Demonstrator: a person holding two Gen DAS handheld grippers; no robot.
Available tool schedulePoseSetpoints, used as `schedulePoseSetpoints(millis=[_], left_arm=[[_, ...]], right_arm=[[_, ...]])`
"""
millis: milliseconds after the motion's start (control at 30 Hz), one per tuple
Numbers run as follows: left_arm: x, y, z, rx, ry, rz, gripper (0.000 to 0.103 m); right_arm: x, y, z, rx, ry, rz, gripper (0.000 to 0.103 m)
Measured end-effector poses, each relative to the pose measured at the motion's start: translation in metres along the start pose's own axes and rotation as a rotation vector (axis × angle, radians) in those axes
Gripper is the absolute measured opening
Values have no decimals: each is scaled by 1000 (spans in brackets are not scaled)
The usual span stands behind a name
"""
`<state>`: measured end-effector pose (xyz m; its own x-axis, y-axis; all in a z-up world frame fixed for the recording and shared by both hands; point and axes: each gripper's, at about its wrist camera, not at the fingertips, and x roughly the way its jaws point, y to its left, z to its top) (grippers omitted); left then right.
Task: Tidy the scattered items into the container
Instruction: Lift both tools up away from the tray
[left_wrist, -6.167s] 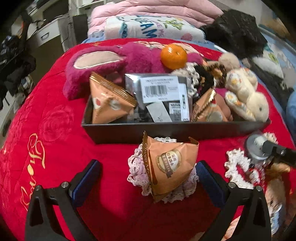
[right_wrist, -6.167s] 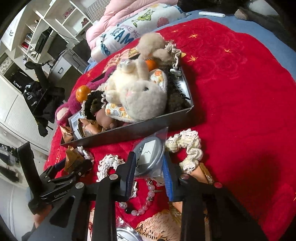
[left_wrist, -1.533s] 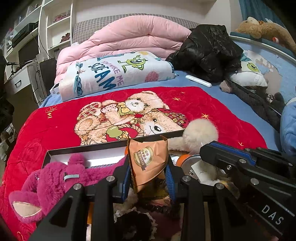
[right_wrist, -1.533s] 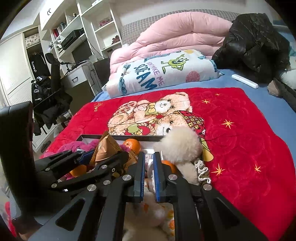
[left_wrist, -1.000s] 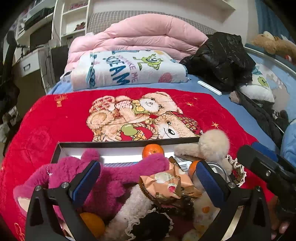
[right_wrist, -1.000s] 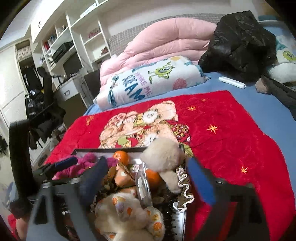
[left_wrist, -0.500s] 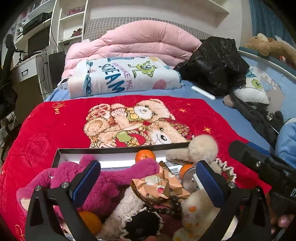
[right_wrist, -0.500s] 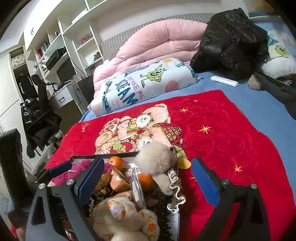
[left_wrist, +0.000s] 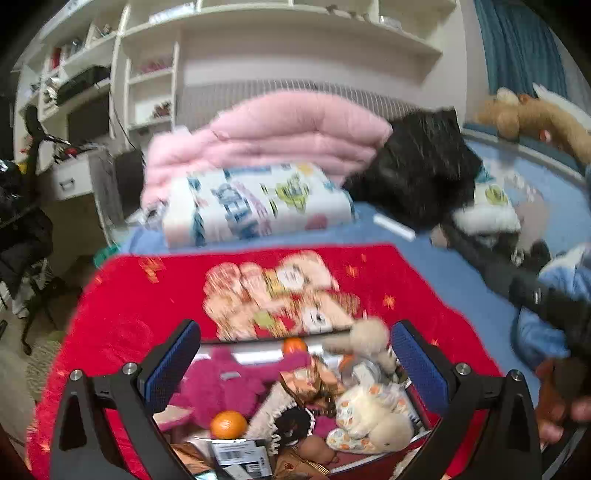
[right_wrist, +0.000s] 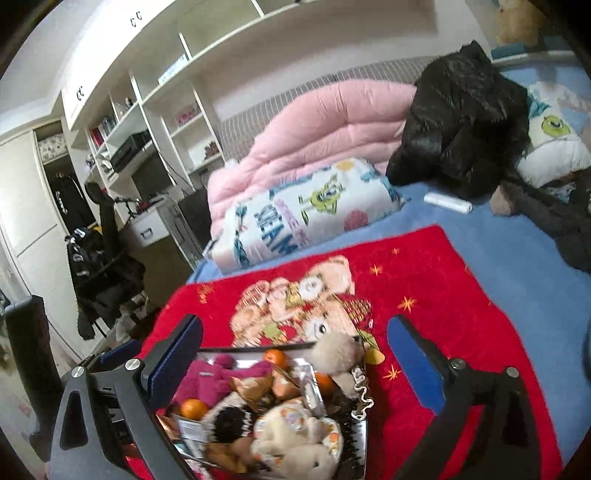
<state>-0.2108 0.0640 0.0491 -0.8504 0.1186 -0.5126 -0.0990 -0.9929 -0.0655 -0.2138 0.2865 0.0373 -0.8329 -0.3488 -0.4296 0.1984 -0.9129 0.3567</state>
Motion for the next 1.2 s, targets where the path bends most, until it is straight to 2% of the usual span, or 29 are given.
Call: schedulePoseSetpoints(millis=[100,300,467,567,733,867,1033,1200], left_arm=[[-44,4,27,-42,-66,-18,103],[-120,2,61,15,-133,-6,103],[-157,14,63,-16,-151,-32,103],[-170,21,48,-29,-150,8,103],[-164,35,-12,-29,-74,43,103],[-144,42,-51,0,-30,75,103],[-109,50,-71,-6,28,51,103],[-87,57,-91,-10,65,54,103]], right_arm=[[-29,15,14,-15,-21,3,103],[-92,40,40,-31,-74,-12,103],[-128,56,39,-73,-90,-8,103],[-145,62,28,-75,-122,6,103],[-152,59,-18,-65,-117,34,103],[-143,62,-38,-87,-109,90,103],[-121,70,-50,-109,-82,125,103],[-96,70,-63,-128,-23,121,103]])
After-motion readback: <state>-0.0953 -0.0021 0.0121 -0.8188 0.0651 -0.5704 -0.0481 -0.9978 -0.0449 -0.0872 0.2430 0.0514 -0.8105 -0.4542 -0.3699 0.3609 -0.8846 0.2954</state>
